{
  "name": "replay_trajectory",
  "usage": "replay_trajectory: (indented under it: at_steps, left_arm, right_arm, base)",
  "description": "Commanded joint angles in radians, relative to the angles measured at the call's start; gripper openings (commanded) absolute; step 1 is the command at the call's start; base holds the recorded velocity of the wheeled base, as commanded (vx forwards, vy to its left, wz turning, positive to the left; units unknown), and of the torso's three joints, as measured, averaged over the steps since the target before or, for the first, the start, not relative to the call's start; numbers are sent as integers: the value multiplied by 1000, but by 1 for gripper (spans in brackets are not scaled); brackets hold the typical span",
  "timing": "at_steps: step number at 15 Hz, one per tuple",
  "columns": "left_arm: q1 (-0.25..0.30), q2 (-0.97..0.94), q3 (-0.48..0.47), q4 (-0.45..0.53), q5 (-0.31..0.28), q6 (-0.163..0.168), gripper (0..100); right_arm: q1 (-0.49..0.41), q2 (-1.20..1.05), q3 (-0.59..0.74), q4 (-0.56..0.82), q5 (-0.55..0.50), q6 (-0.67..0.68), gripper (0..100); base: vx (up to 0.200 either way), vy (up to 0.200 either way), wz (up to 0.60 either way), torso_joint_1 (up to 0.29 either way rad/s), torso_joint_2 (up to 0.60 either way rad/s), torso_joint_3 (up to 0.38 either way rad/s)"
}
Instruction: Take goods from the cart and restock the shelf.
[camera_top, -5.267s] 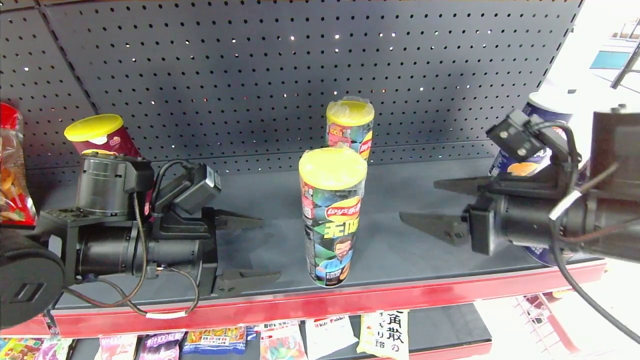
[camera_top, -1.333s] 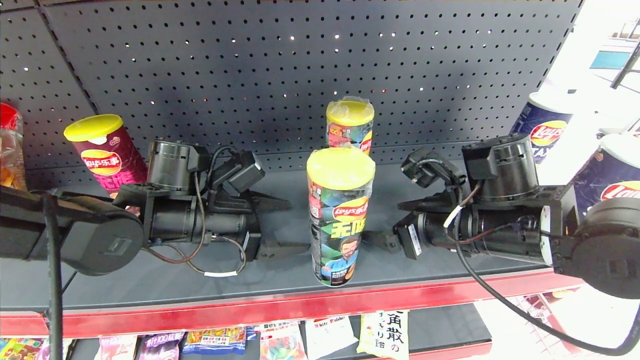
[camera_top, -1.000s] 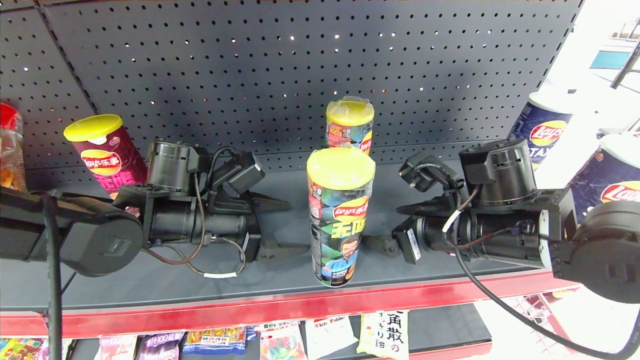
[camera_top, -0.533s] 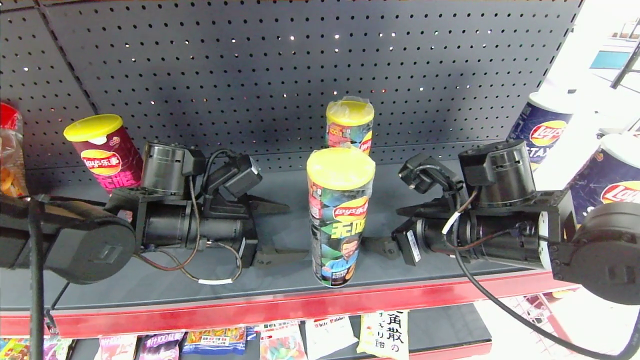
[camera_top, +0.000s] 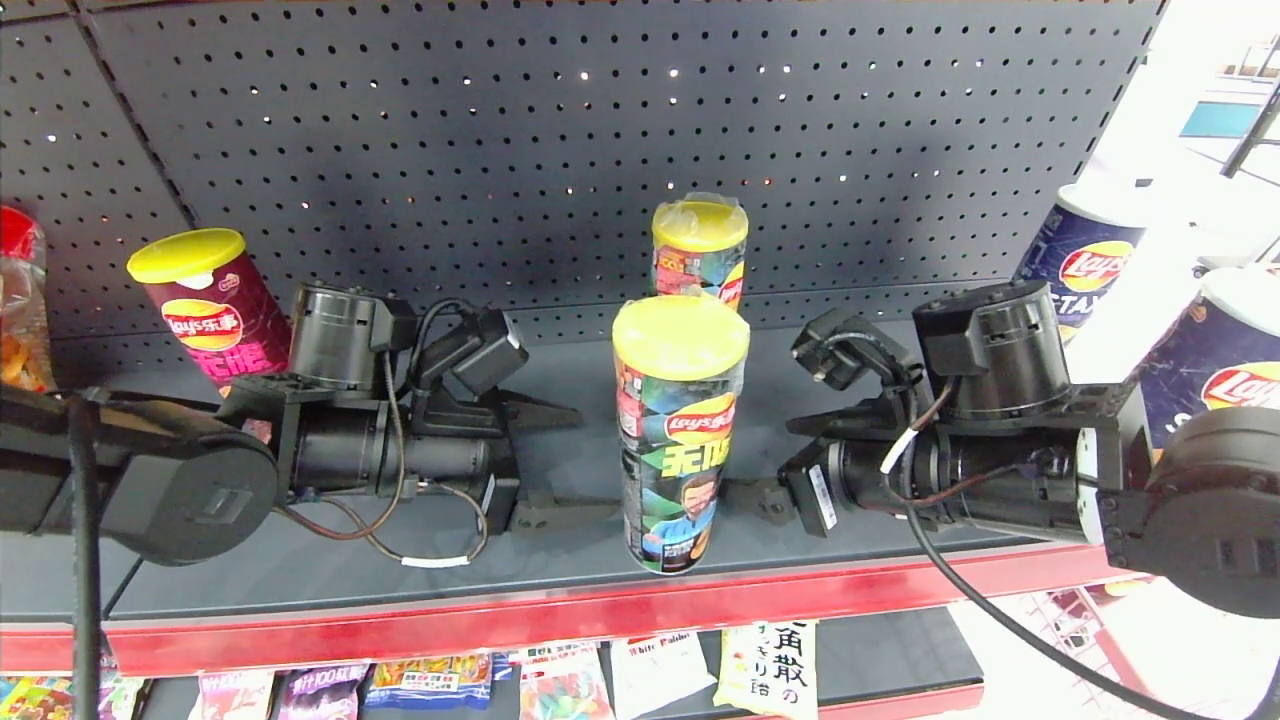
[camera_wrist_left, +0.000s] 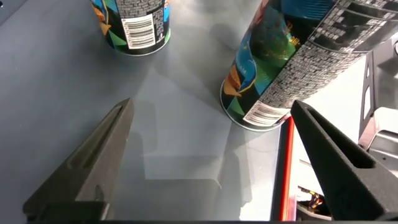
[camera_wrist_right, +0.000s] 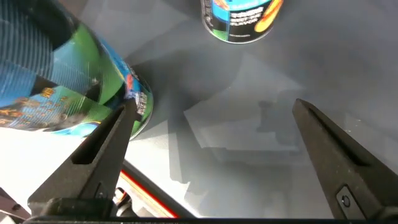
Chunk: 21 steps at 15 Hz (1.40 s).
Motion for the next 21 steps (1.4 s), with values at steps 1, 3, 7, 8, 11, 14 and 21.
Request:
replay_trajectory:
  at_steps: [1,3,7,8,11,14,21]
  left_arm:
    - [0,6,-1,0,-1,0,100]
    - [0,9,-3,0,-1,0,100]
    - [0,17,-15,0,0,0,100]
    - [0,20,-18,0,0,-2,100]
    - [0,26,-26,0,-1,0,100]
    - [0,29,-26,0,0,0,100]
    - [6,20,-3,0,0,3,100]
  right_arm:
    - [8,-9,1,1,1,5,100]
    - [16,-10,3,-1,1,7,100]
    - [19,-22,18,1,-1,13,100]
    - [19,-25,20,1,-1,13,100]
    - [19,-32,23,1,1,13,100]
    - [26,-38,34,1,-1,13,100]
    - [20,-55,55,-1,-1,14,100]
  base:
    - [0,0,0,0,0,0]
    - [0,0,0,0,0,0]
    - [0,0,0,0,0,0]
    - [0,0,0,0,0,0]
    - [0,0,0,0,0,0]
    - [0,0,0,0,0,0]
    - [0,0,0,0,0,0]
